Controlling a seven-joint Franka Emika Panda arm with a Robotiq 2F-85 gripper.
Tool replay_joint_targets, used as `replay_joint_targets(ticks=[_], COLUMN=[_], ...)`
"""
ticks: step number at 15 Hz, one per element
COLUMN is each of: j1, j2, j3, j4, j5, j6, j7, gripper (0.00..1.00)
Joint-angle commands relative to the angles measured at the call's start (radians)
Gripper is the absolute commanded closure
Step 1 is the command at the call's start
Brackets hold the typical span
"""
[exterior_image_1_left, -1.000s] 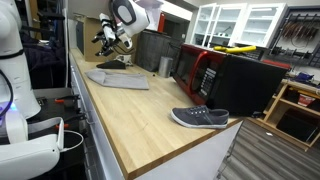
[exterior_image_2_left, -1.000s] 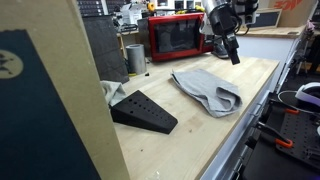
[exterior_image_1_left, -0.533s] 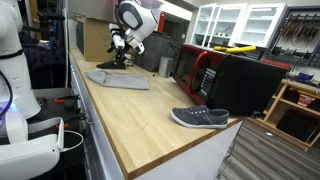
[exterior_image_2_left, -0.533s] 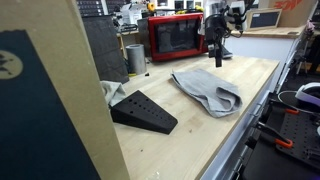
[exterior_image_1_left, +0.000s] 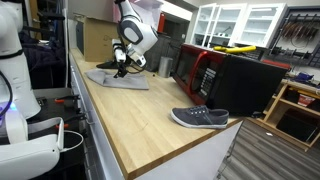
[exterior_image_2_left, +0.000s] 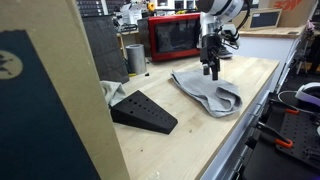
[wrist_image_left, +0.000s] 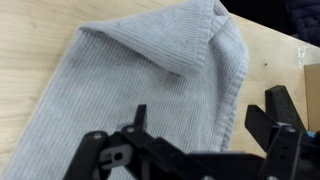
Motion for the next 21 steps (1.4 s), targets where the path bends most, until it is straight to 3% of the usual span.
replay_joint_targets(ticks=[1,14,21], j1=[-0.013,-0.004,-0.010], j2=[0.017,-0.007,-0.037], j3=[0.019,0.055,0.051], j4=[0.007,-0.081,-0.065], j5=[-0.005,-0.021,-0.066], j6=[-0.017,-0.115,-0.434], j7=[0.047,0.084,0.085], gripper=[0.00,0.00,0.00])
